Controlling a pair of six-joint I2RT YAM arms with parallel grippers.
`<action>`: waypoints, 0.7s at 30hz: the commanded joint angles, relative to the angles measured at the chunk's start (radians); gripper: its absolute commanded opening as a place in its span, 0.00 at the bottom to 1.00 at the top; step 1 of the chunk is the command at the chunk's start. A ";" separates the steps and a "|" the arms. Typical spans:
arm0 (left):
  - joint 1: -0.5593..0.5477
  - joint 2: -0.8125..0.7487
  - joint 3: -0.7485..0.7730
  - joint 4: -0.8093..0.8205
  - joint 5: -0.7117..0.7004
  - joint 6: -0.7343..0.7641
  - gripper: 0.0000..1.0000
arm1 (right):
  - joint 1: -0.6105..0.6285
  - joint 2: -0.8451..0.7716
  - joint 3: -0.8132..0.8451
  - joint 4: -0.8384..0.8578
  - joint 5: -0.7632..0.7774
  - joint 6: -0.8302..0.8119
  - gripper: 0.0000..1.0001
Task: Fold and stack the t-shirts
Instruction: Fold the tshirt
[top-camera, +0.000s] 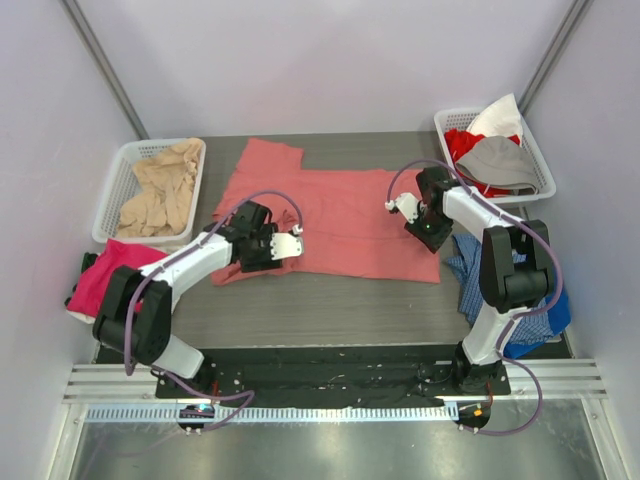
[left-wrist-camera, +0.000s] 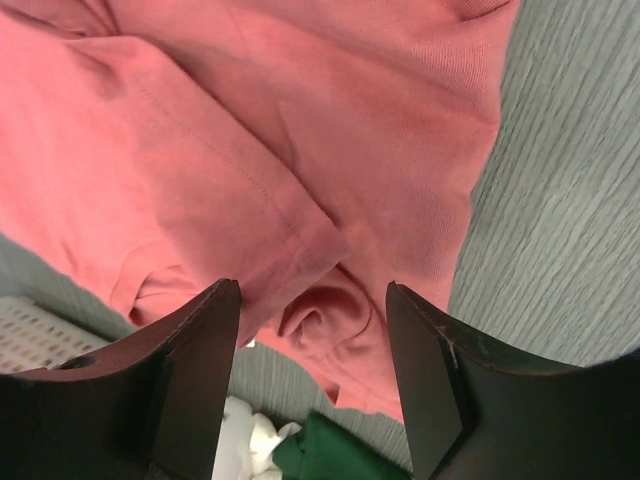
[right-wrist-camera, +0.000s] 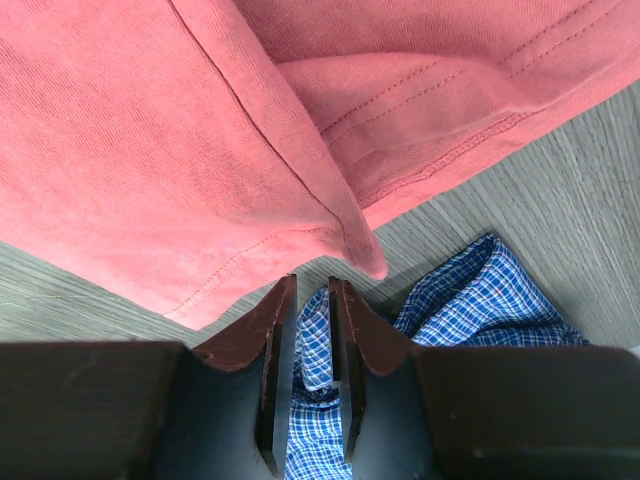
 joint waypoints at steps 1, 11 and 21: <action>0.024 0.050 0.059 0.025 0.030 0.012 0.63 | -0.002 -0.064 -0.014 0.011 -0.010 0.009 0.26; 0.050 0.113 0.112 0.044 0.033 0.010 0.42 | -0.003 -0.075 -0.037 0.013 -0.019 0.011 0.24; 0.053 0.133 0.107 0.053 0.027 0.006 0.15 | -0.003 -0.085 -0.039 0.010 -0.016 0.009 0.22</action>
